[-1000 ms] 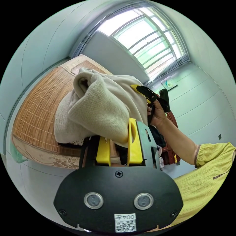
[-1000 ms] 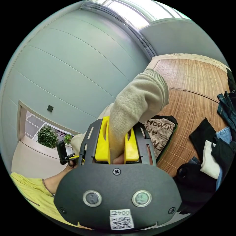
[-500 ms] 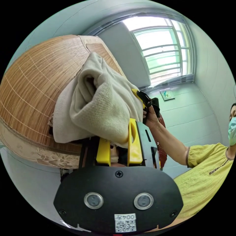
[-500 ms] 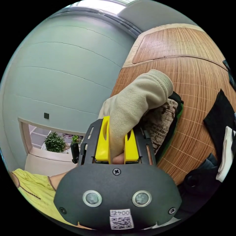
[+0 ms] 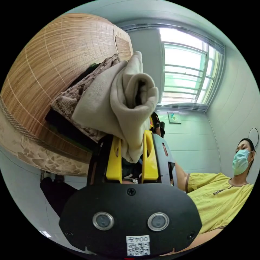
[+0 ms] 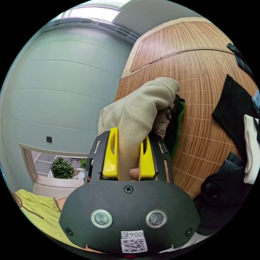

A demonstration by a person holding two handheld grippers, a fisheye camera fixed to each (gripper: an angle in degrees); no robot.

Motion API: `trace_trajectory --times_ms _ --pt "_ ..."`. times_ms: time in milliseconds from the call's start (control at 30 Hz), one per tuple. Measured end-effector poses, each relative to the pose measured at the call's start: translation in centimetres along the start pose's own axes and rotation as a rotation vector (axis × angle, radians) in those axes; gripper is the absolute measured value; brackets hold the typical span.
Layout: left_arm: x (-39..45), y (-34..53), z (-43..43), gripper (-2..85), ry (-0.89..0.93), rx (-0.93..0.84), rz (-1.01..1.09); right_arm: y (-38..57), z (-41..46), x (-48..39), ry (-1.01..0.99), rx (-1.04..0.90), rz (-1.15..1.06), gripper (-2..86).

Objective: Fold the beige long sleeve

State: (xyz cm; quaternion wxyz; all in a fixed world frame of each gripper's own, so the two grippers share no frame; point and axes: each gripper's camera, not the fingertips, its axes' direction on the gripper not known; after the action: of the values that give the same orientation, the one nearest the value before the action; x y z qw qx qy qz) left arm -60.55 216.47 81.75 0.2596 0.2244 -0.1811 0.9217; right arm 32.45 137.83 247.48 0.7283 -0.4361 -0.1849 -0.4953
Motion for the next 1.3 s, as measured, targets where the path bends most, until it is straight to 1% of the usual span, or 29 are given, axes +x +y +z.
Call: trace_trajectory --times_ms 100,133,167,200,267,300,367,400,467,500,567,633,667,733,967,1100,1133,1167,1200,1233,1267,1300 --pt "1.8 2.3 -3.0 11.3 -0.013 0.055 -0.008 2.5 -0.3 -2.8 0.116 0.027 -0.046 12.3" --pt "3.0 3.4 -4.8 10.9 -0.051 0.083 -0.002 3.8 -0.6 -4.4 0.19 0.036 -0.078 12.4" --pt "5.1 4.4 -6.8 10.7 -0.117 0.127 0.039 5.6 -1.1 -6.3 0.263 0.061 -0.123 12.7" --pt "6.5 4.8 -7.6 10.7 -0.162 0.145 0.074 6.5 -1.4 -7.4 0.288 0.071 -0.151 13.0" --pt "13.4 5.4 -8.6 11.6 -0.375 0.178 0.257 10.7 -1.4 -12.2 0.36 0.094 -0.29 13.8" --pt "15.1 5.3 -8.1 12.0 -0.41 0.173 0.311 11.7 -1.0 -13.4 0.379 0.09 -0.328 14.2" --pt "20.7 3.7 -3.8 13.6 -0.509 0.108 0.528 15.5 2.0 -17.2 0.471 0.046 -0.456 15.0" --pt "21.6 3.2 -2.4 14.0 -0.535 0.088 0.571 16.3 3.0 -17.9 0.495 0.029 -0.48 15.1" --pt "23.3 0.8 3.6 15.1 -0.651 0.008 0.692 18.1 7.2 -19.5 0.566 -0.056 -0.516 14.5" --pt "23.3 0.3 5.0 15.3 -0.681 -0.015 0.709 18.3 8.2 -19.8 0.576 -0.076 -0.522 14.4" --pt "21.6 -1.6 9.9 15.6 -0.778 -0.135 0.723 19.3 11.8 -20.8 0.633 -0.131 -0.559 13.9" --pt "19.6 -2.3 12.3 15.2 -0.841 -0.216 0.69 19.6 14.6 -20.8 0.686 -0.189 -0.553 13.7" --pt "18.6 -1.9 13.1 15.1 -0.863 -0.225 0.714 19.9 16.3 -20.6 0.722 -0.221 -0.557 13.7" --pt "17.8 -1.2 13.3 14.9 -0.853 -0.203 0.747 20.4 18.5 -20.4 0.747 -0.264 -0.562 13.7" --pt "17.4 1.9 12.8 14.8 -0.797 -0.123 0.82 21.8 23.9 -20.4 0.768 -0.349 -0.481 13.5" --pt "18.9 1.8 12.7 14.3 -0.785 -0.129 0.767 22.1 24.4 -20.8 0.76 -0.373 -0.466 12.6" --pt "19.6 1.3 12.4 13.5 -0.771 -0.145 0.715 22.2 24.2 -21.3 0.759 -0.37 -0.47 11.5" --pt "20.3 0.2 11.8 12.4 -0.743 -0.163 0.62 22.4 23.4 -21.8 0.761 -0.344 -0.463 9.9" --pt "20.7 -0.4 11.4 11.6 -0.725 -0.171 0.572 22.5 22.8 -22.1 0.76 -0.316 -0.454 9.7" --pt "21.6 -1.3 10.4 10.4 -0.642 -0.182 0.508 22.9 21.0 -22.8 0.761 -0.236 -0.428 9.4" --pt "23.0 -1.6 9.1 9.5 -0.533 -0.147 0.51 23.5 18.4 -23.7 0.736 -0.135 -0.418 9.4" --pt "23.9 -1.6 8.4 9.0 -0.495 -0.119 0.511 23.9 16.9 -24.2 0.711 -0.087 -0.414 9.4"
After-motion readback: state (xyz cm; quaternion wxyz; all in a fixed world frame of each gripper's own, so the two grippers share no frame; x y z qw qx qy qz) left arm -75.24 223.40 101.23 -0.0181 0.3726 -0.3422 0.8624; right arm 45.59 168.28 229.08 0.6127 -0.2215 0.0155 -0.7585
